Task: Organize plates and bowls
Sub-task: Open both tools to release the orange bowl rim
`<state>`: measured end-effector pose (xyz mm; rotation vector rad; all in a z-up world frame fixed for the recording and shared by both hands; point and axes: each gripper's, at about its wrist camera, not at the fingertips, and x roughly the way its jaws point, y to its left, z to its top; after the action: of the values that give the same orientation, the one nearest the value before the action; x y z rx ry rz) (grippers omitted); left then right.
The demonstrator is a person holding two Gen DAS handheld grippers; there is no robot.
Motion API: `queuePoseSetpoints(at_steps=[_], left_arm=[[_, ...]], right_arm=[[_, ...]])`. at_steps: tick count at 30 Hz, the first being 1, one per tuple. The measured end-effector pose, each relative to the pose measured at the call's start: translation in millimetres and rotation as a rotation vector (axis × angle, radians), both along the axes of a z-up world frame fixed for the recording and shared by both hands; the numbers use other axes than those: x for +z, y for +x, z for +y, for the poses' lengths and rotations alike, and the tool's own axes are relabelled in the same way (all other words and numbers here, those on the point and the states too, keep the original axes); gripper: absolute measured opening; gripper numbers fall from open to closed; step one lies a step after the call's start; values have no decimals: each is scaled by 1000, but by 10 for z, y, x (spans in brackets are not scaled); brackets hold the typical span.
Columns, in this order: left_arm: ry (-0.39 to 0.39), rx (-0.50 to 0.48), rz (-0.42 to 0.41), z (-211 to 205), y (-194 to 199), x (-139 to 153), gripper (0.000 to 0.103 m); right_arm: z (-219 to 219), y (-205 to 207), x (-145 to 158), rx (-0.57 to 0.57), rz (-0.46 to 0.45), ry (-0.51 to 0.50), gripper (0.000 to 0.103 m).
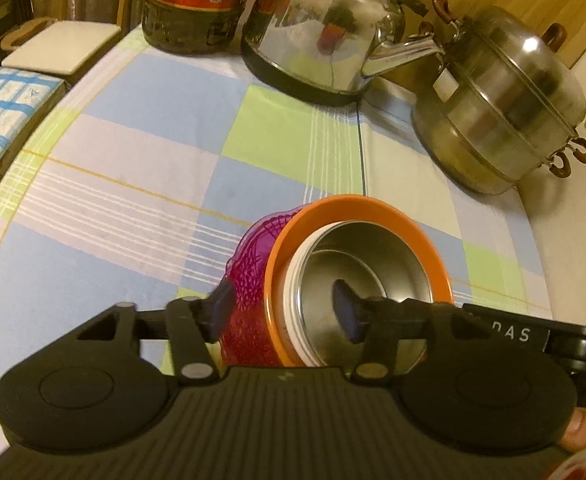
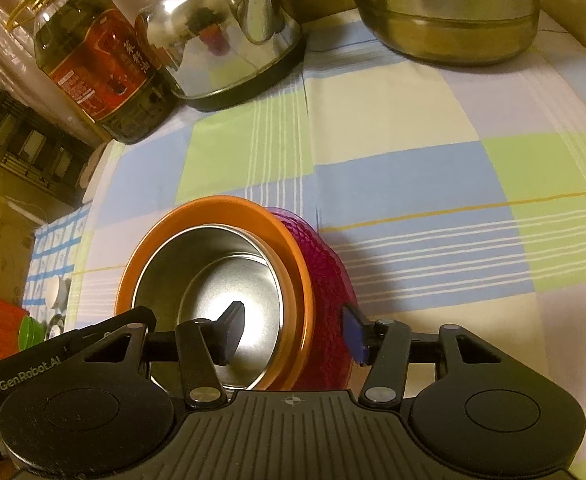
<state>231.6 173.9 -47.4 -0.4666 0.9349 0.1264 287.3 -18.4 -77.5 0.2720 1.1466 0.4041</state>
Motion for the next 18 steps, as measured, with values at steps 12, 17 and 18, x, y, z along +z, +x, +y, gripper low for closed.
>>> queuePoseSetpoints(at_steps=[12, 17, 18], left_arm=[[137, 0, -60, -119, -267, 230, 69], [148, 16, -76, -135, -403, 310, 80], [146, 16, -78, -143, -429, 325, 82]], right_arm=[[-142, -160, 226, -7, -51, 22, 54], [-180, -273, 334, 5, -80, 28, 66], [-189, -300, 355, 6, -88, 26, 68]])
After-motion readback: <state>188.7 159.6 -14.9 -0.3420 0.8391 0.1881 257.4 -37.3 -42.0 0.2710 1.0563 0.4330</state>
